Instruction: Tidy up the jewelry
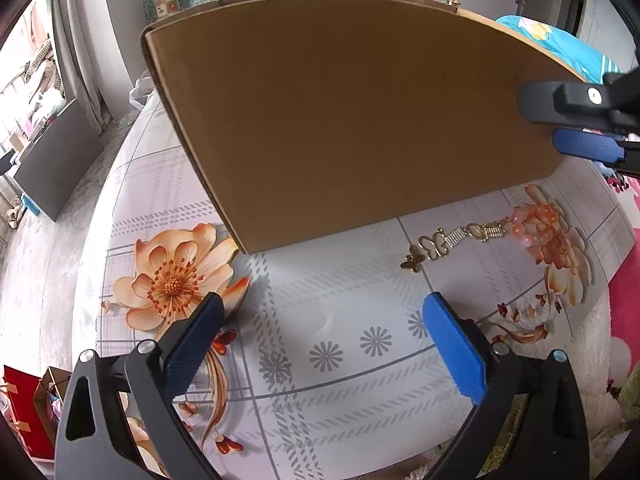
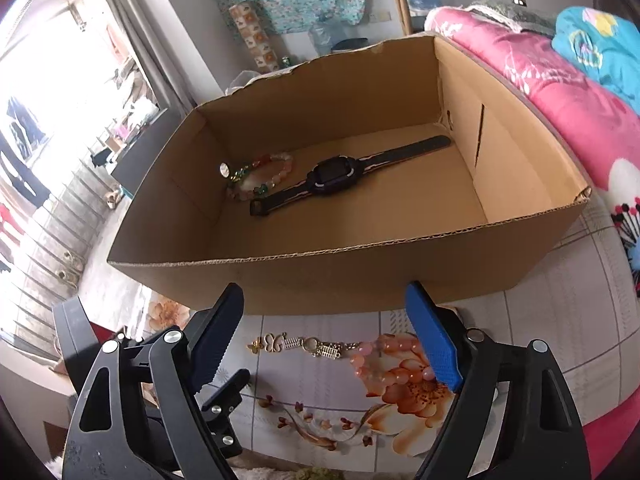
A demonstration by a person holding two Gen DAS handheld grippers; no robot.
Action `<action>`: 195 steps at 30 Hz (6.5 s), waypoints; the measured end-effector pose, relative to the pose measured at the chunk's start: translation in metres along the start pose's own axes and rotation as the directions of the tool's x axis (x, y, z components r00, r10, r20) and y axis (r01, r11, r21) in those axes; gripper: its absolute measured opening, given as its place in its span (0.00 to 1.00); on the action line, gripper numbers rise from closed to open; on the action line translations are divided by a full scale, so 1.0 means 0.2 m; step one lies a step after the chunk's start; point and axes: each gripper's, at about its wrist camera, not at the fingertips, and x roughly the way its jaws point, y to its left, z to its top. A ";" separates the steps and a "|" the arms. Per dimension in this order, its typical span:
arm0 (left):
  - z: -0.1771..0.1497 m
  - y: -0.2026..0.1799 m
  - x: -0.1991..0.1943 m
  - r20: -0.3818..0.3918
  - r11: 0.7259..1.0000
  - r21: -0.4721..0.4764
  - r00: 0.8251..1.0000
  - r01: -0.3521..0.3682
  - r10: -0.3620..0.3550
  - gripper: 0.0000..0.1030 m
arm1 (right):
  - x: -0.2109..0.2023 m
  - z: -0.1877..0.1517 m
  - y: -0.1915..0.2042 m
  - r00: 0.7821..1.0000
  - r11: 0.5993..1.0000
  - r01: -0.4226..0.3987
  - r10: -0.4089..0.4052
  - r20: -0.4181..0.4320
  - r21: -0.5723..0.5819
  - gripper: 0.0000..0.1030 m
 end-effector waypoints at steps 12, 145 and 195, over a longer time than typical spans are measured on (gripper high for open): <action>-0.01 0.00 0.00 0.008 1.000 0.007 1.000 -0.004 0.004 0.96 | -0.22 -0.13 -0.30 1.000 0.999 0.008 -0.009 0.015 0.040 0.60; -0.07 0.07 -0.07 0.105 0.989 0.104 0.987 0.110 -0.121 0.06 | 0.21 -0.33 0.20 0.975 0.739 -0.205 0.095 -0.201 -0.642 0.32; -0.08 0.09 -0.15 0.145 0.981 0.124 0.976 0.147 -0.164 0.06 | -0.02 -0.30 0.18 0.993 0.839 -0.114 0.085 -0.079 -0.532 0.17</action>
